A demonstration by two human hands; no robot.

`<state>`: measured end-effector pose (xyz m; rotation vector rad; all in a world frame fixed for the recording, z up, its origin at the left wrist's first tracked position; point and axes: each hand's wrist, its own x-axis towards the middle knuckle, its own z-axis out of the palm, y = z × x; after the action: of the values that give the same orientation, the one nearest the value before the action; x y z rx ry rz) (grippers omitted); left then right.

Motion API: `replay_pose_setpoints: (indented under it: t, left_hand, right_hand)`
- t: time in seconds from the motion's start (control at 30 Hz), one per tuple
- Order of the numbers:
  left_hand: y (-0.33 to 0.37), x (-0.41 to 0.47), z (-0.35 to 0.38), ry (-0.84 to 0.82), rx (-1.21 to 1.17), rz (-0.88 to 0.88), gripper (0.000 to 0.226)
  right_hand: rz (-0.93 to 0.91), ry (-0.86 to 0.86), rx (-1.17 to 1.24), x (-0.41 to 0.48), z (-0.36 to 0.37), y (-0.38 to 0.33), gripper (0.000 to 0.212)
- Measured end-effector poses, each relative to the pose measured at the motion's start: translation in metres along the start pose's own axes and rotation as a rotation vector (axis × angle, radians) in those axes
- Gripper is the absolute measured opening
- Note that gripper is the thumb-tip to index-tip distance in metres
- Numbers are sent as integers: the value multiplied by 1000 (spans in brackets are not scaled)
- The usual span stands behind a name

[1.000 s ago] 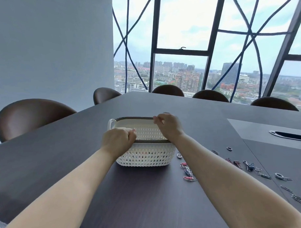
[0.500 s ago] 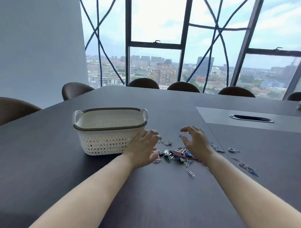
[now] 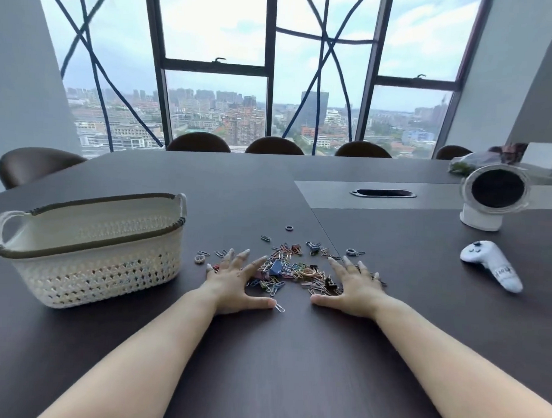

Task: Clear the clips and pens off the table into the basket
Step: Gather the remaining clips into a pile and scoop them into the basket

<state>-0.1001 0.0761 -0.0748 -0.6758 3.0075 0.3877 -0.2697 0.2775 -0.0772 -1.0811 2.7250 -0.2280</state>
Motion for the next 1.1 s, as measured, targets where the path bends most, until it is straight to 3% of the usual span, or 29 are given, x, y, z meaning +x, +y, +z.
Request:
replay_pose_setpoints:
  t: [0.17,0.4,0.5,0.67,1.1]
  left_hand:
    - [6,21,-1,74,-13,-44,81]
    - [-2,35,2,223,-1,-56,45]
    - [-1,31,4,325,-32,-21,39]
    - [2,25,3,346,-70,-65,37]
    - [8,16,-1,521,-93,-38,24]
  right_hand:
    - [-90,39,31,27,-1,-23,100]
    - [-262,31,15,61,-1,-41,70]
    - [-322,63,-5,64,0,-45,54]
    - [-364,214,52,58,2,-44,35]
    - [-408,476,-41,48,7,-48,32]
